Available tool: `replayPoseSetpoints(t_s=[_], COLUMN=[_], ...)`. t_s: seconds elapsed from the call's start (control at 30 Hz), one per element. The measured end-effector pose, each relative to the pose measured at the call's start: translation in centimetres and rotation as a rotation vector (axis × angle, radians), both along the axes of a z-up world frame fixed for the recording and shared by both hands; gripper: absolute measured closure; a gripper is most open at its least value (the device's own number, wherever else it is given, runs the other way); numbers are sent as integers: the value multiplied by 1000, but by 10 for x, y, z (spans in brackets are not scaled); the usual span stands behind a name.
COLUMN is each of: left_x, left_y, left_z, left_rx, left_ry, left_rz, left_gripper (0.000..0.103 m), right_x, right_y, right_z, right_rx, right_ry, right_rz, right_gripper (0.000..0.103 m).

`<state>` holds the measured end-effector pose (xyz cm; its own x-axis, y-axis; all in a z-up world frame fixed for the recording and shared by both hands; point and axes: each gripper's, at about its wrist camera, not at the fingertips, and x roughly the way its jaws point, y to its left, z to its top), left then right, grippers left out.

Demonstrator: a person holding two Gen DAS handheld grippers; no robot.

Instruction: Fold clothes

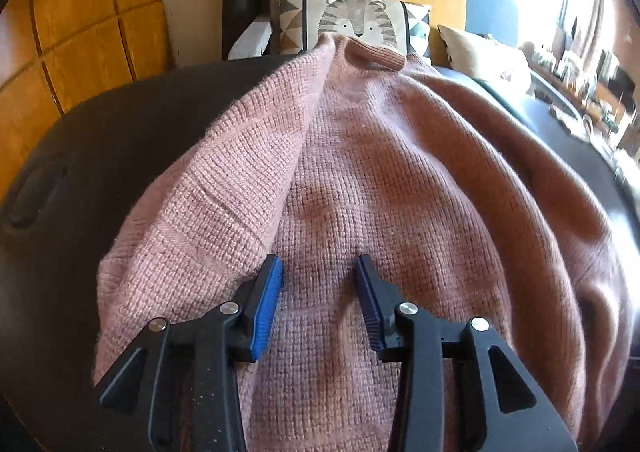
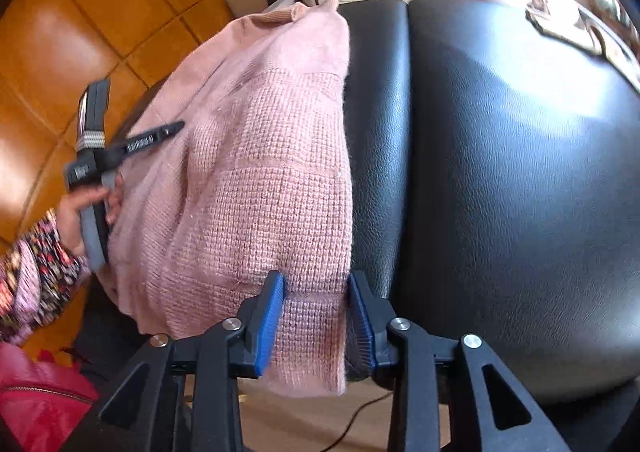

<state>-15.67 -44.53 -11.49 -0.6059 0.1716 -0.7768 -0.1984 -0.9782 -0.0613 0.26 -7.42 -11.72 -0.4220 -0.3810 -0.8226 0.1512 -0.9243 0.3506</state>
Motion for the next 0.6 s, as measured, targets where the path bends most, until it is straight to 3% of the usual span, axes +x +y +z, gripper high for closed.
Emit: replayPoseSetpoints(t_s=[0.03, 0.17, 0.6], left_x=[0, 2, 3], left_y=[0, 0, 3], left_z=[-1, -4, -5], left_rx=[6, 5, 12], left_ry=[-1, 4, 16], left_rz=[1, 2, -2], left_gripper=[62, 62, 60], right_x=[0, -2, -80], right_y=[0, 7, 109], right_z=[1, 7, 12], right_rx=[11, 82, 545], right_ry=[4, 19, 49], right_rz=[5, 13, -128], right_gripper=[95, 96, 96])
